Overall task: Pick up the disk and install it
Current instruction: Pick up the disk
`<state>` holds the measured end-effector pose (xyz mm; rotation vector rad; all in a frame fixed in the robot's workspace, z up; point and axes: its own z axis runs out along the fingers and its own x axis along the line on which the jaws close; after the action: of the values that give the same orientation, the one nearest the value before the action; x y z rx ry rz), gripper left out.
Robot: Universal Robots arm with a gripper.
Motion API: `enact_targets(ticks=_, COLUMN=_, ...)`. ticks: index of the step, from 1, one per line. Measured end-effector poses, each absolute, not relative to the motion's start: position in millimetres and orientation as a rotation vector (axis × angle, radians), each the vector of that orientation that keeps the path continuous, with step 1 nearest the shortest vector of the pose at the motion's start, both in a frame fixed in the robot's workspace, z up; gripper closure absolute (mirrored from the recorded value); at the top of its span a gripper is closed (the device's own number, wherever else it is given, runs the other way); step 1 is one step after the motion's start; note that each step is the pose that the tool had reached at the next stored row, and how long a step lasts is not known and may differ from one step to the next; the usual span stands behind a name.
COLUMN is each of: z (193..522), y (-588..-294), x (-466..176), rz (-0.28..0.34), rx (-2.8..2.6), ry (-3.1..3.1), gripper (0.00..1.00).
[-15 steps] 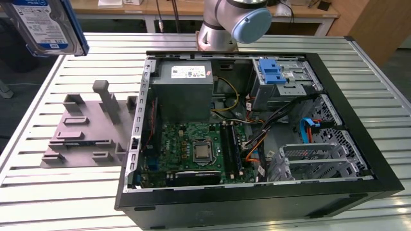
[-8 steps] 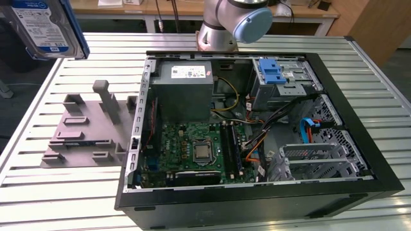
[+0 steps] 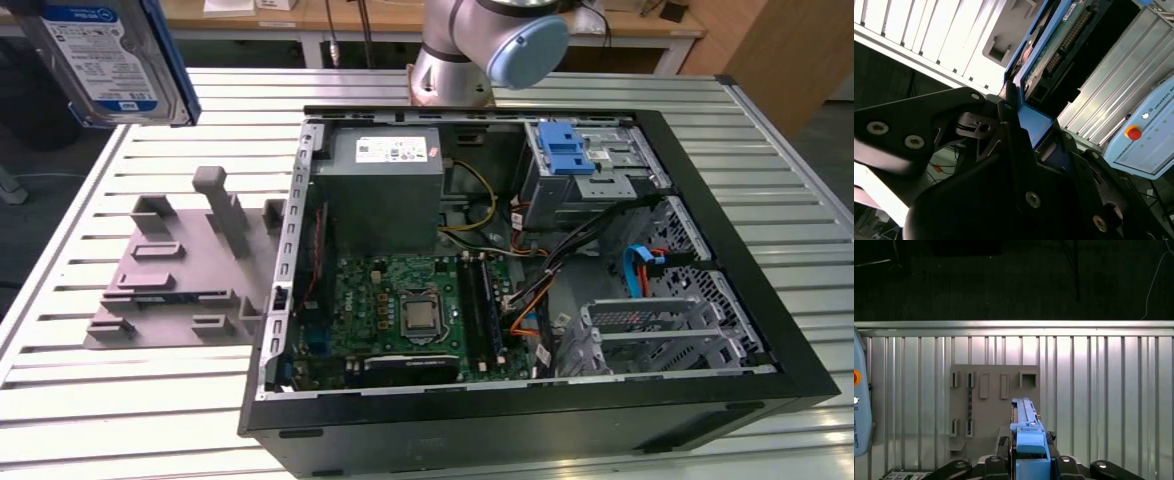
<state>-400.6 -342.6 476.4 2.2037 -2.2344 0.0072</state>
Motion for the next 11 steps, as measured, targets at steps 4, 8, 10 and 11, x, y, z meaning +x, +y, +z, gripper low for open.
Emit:
enact_targets(ticks=4, z=476, y=-349, x=-396, rz=0.007, rx=2.203, ry=-2.234, gripper=0.64)
enact_targets(ticks=8, z=476, y=-356, x=-392, rz=0.007, rx=2.204, ry=-2.234, gripper=0.64)
enact_targets(ticks=10, z=476, y=-359, x=-389, rz=0.007, rx=2.204, ry=-2.234, gripper=0.64)
enact_targets(ticks=11, z=476, y=-360, x=-388, rz=0.007, rx=2.204, ry=-2.234, gripper=0.64)
